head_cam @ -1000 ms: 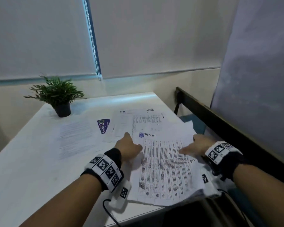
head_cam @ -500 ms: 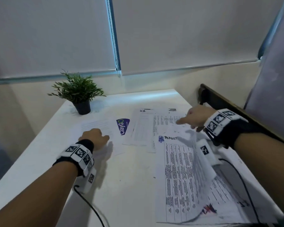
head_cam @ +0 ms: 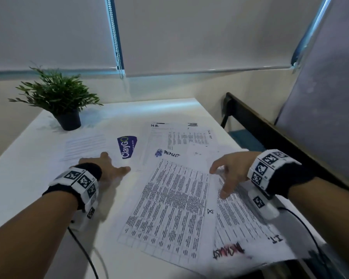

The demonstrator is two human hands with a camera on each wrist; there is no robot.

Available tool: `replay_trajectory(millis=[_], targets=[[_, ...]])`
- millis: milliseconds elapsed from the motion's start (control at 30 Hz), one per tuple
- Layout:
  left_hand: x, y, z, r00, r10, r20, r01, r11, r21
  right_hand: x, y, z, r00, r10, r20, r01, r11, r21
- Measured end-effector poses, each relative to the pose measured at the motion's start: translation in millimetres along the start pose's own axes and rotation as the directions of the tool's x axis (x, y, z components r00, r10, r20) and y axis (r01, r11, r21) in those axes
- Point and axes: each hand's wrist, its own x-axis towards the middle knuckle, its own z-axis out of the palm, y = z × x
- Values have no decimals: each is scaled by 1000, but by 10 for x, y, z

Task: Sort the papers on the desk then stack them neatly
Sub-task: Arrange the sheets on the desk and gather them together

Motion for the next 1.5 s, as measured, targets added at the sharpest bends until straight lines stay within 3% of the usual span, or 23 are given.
replay_trajectory(millis=[133, 200, 267, 333, 400, 533, 700, 800, 867, 933, 1067, 1167, 1267, 1367, 1500], targets=[[-320, 142, -65, 995, -68, -79, 71, 997, 37, 12, 122, 27, 992, 0, -122, 2, 1000, 19], [-565, 282, -172, 990, 26, -135, -22, 999, 29, 36, 163, -29, 975, 7, -222, 7, 998, 58], [-781, 422, -250, 979, 178, -100, -181, 983, -29, 35, 172, -104, 961, 55, -271, -37, 997, 72], [-974, 537, -266, 958, 286, 26, -279, 948, -155, 61, 226, -135, 955, 137, -264, -132, 991, 35], [-1149, 591, -244, 930, 337, 147, -290, 919, -267, 129, 359, -69, 951, 210, -228, -219, 976, -14], [-1339, 710, -155, 888, 386, 247, -288, 890, -354, 202, 595, 153, 948, 263, -176, -265, 964, 12], [-1436, 1000, -95, 872, 439, 217, -305, 833, -462, 109, 547, 197, 962, 233, -143, -225, 972, 69], [-1430, 1121, -105, 883, 439, 167, -378, 875, -304, 6, 510, 141, 960, 244, -137, -239, 970, 50], [-1337, 1116, -178, 911, 410, 38, -407, 911, -72, 4, 533, 48, 956, 239, -173, -238, 971, 26], [-1159, 1042, -315, 934, 355, -50, -356, 934, -22, 39, 539, -88, 950, 237, -204, -237, 971, 26], [-659, 804, -567, 974, 224, -44, -224, 975, -2, 129, 355, -440, 961, 195, -194, -147, 960, 236], [-245, 522, -572, 993, 83, -80, -86, 996, -32, 360, 186, -716, 957, 141, -254, -77, 966, 247], [201, 82, -425, 990, -136, -45, 130, 983, -128, 671, 99, -920, 943, 144, -301, -74, 970, 231], [564, -402, -178, 961, -273, 42, 276, 948, -162, 1021, 46, -1002, 948, 156, -277, -121, 983, 138], [699, -644, -49, 948, -308, 73, 317, 932, -178, 1745, 50, -973, 975, 110, -192, -128, 988, -85]])
